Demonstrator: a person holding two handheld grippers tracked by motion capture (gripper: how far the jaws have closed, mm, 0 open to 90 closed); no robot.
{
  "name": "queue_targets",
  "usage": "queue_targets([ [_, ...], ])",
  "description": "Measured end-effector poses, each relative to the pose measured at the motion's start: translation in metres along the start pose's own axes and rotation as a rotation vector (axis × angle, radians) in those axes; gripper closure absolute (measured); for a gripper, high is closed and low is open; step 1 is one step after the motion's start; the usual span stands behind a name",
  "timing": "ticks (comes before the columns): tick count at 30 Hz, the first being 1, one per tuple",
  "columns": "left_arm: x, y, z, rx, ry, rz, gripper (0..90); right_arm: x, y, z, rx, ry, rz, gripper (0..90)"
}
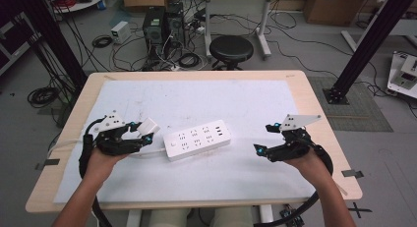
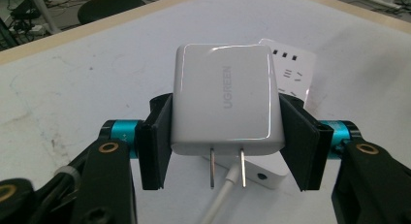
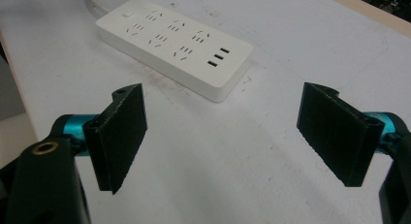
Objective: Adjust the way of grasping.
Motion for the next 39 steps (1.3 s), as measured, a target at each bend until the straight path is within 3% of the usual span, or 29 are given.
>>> queue_targets([
  [12, 0.003, 0.005, -0.02, -0.061, -0.078, -0.002, 42.5, -0.01, 0.01, 0.007, 0.011, 0.032, 0.001, 18.5],
  [22, -0.008, 0.003, -0.036, -0.116, -0.139, 0.014, 42.5, -0.024, 0.013, 0.02, -0.002, 0.087, 0.008, 18.6],
  [28, -0.015, 0.004, -0.043, -0.162, -0.166, 0.042, 42.5, -0.03, 0.016, 0.026, -0.023, 0.124, -0.003, 18.6],
  [33, -0.023, 0.003, -0.054, -0.199, -0.188, 0.05, 42.5, -0.037, 0.02, 0.034, -0.072, 0.174, -0.021, 18.6],
  [39, -0.031, 0.004, -0.061, -0.245, -0.199, 0.066, 42.5, -0.045, 0.026, 0.038, -0.082, 0.185, -0.023, 18.5],
])
Point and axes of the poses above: each handheld gripper's, and its own axes: x roughly backward along the jaws, y roughly out of its top, z roughly to its left, the point moved 3 cm from there along -x, roughly forward along the jaws, and after that the axes turned 5 degrees about -z, right-handed, at the moved point
